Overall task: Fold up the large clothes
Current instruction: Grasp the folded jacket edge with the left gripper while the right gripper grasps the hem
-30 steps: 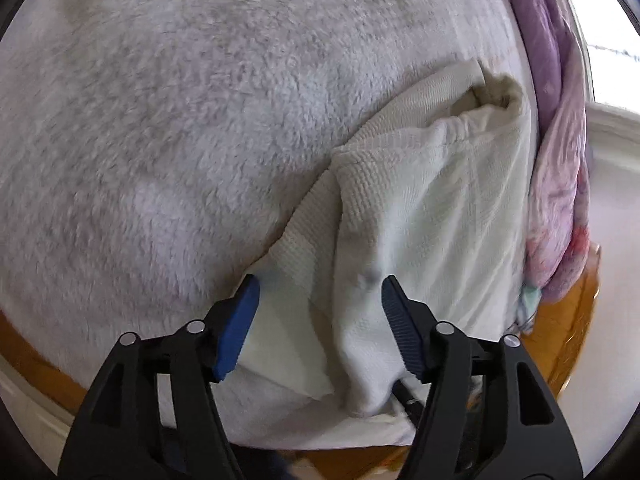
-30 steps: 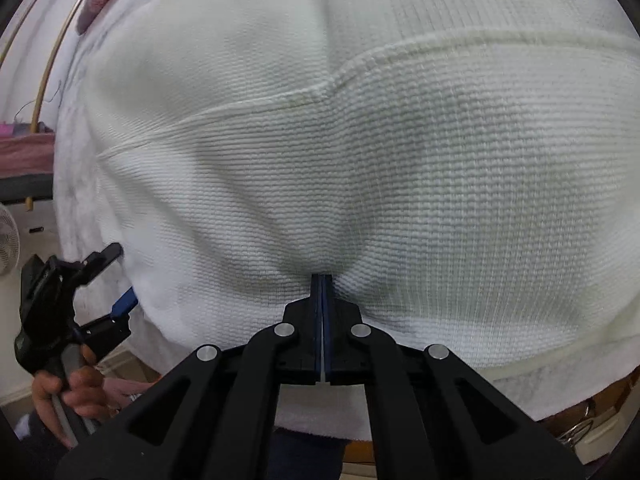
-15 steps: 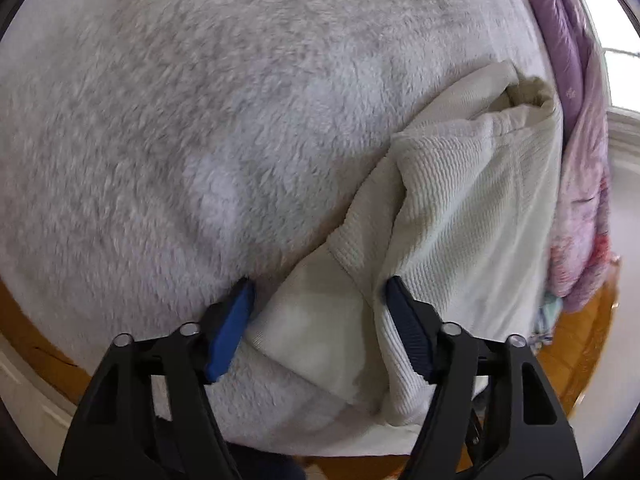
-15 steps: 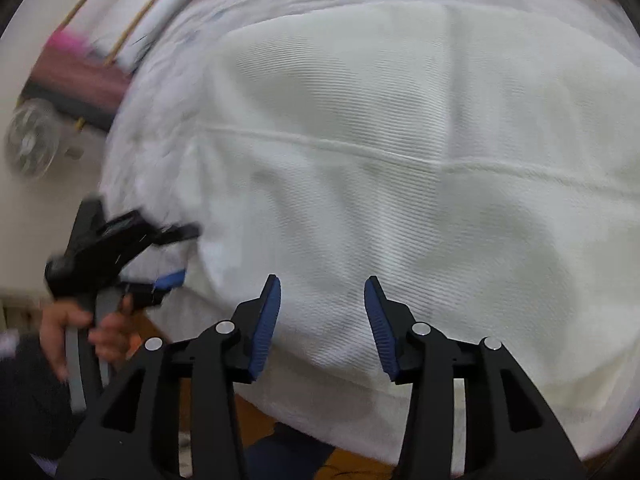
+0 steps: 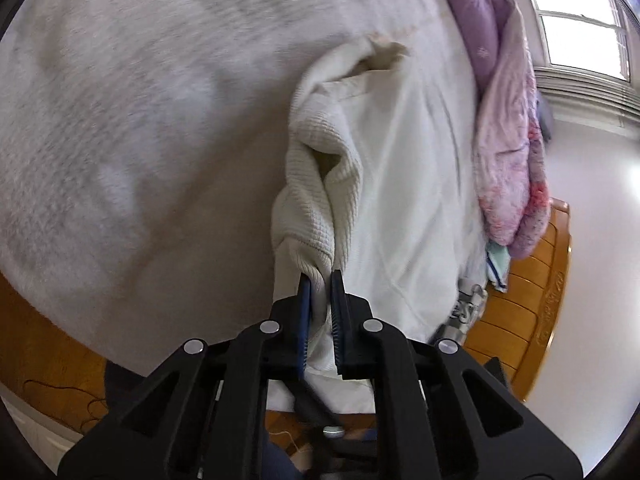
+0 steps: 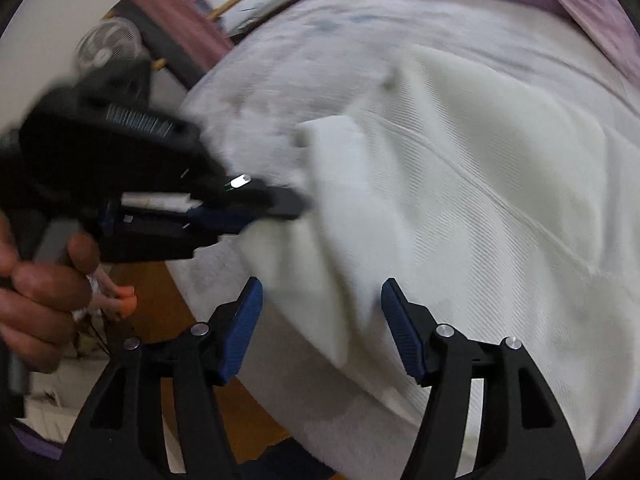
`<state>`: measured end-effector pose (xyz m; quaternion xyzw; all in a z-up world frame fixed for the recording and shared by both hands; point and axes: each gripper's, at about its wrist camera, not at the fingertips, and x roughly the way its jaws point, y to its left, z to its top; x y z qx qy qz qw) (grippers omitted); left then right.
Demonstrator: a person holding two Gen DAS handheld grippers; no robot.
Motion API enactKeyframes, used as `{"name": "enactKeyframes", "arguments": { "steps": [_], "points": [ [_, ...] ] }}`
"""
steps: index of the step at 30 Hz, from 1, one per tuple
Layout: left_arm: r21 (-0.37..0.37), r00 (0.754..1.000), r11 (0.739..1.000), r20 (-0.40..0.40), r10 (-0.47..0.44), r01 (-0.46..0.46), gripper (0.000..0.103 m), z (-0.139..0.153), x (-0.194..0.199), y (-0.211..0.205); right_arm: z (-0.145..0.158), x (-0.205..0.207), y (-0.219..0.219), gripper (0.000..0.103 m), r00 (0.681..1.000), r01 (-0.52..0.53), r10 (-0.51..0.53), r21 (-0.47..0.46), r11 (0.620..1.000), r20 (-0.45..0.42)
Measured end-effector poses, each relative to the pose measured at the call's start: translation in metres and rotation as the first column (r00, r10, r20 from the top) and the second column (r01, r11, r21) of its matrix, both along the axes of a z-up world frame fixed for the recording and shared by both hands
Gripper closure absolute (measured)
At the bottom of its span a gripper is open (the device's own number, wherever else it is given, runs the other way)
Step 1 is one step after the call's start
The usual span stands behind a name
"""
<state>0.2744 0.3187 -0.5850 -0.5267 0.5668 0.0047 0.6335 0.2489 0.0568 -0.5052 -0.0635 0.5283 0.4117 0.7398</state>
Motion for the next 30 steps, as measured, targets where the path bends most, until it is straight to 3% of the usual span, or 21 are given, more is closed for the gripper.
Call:
{"name": "enactKeyframes", "arguments": {
  "steps": [2, 6, 8, 9, 10, 11, 12, 16, 17, 19, 20, 23, 24, 25, 29, 30],
  "points": [
    [-0.003, 1.000, 1.000, 0.000, -0.019, 0.019, 0.095, 0.001, 0.003, -0.007, -0.005, 0.005, 0.011, 0.044, 0.998, 0.006, -0.003, -0.044, 0.999, 0.061],
    [-0.017, 0.999, 0.999, 0.014, -0.032, 0.032, 0.094, 0.001, 0.008, -0.014, -0.021, 0.021, 0.025, 0.044, 0.995, 0.016, -0.008, -0.085, 0.996, 0.096],
    [-0.004, 0.999, 0.999, 0.001, -0.044, 0.044, 0.092, 0.000, 0.010, -0.008, -0.027, 0.024, 0.033, 0.068, 0.997, 0.002, 0.007, -0.101, 0.995, 0.082],
    [-0.004, 0.999, 0.999, -0.008, -0.033, 0.033, 0.087, -0.001, 0.013, -0.004, -0.032, 0.028, 0.036, 0.090, 0.998, 0.010, -0.002, -0.121, 0.993, 0.065],
    [-0.005, 1.000, 1.000, -0.011, -0.021, 0.021, 0.082, -0.001, 0.017, 0.000, -0.034, 0.030, 0.031, 0.093, 0.999, 0.019, -0.014, -0.120, 0.993, 0.040],
    [0.013, 1.000, 1.000, -0.026, -0.012, 0.012, 0.059, -0.001, 0.020, 0.004, -0.035, 0.032, 0.026, 0.094, 0.999, 0.039, -0.037, -0.099, 0.994, 0.019],
    [0.045, 0.999, 0.999, -0.042, 0.003, -0.001, 0.044, -0.001, 0.026, 0.010, -0.034, 0.032, 0.025, 0.094, 0.999, 0.049, -0.048, -0.093, 0.994, 0.013],
    [0.125, 0.999, 0.992, -0.050, -0.006, 0.013, 0.043, -0.001, 0.057, 0.011, -0.027, 0.035, 0.013, 0.094, 0.993, 0.110, -0.112, -0.044, 0.993, -0.033],
    [0.150, 0.998, 0.988, -0.050, -0.025, 0.033, 0.044, -0.001, 0.067, 0.004, -0.026, 0.036, 0.009, 0.094, 0.990, 0.129, -0.130, -0.029, 0.991, -0.053],
    [0.248, 0.996, 0.965, -0.049, -0.077, 0.087, 0.089, 0.005, 0.079, -0.011, -0.027, 0.043, -0.003, 0.095, 0.972, 0.203, -0.200, 0.009, 0.979, -0.124],
    [0.284, 0.992, 0.951, -0.057, -0.113, 0.125, 0.101, 0.007, 0.083, -0.018, -0.025, 0.046, -0.010, 0.095, 0.962, 0.238, -0.232, 0.022, 0.971, -0.147],
    [0.375, 0.975, 0.906, 0.020, -0.221, 0.198, 0.102, 0.039, 0.092, -0.055, -0.018, 0.055, -0.049, 0.095, 0.898, 0.388, -0.353, 0.095, 0.917, -0.262],
    [0.417, 0.957, 0.878, 0.060, -0.284, 0.235, 0.102, 0.060, 0.094, -0.077, -0.014, 0.055, -0.063, 0.095, 0.875, 0.433, -0.384, 0.121, 0.893, -0.294],
    [0.434, 0.947, 0.867, 0.083, -0.311, 0.246, 0.102, 0.070, 0.095, -0.089, -0.011, 0.055, -0.077, 0.095, 0.850, 0.478, -0.413, 0.147, 0.866, -0.328],
    [0.466, 0.890, 0.832, 0.175, -0.421, 0.302, 0.102, 0.109, 0.104, -0.163, 0.004, 0.057, -0.151, 0.095, 0.703, 0.681, -0.537, 0.226, 0.696, -0.466],
    [0.468, 0.872, 0.824, 0.194, -0.449, 0.320, 0.102, 0.115, 0.106, -0.179, 0.008, 0.056, -0.166, 0.095, 0.684, 0.705, -0.552, 0.237, 0.669, -0.477]
  ]
}}
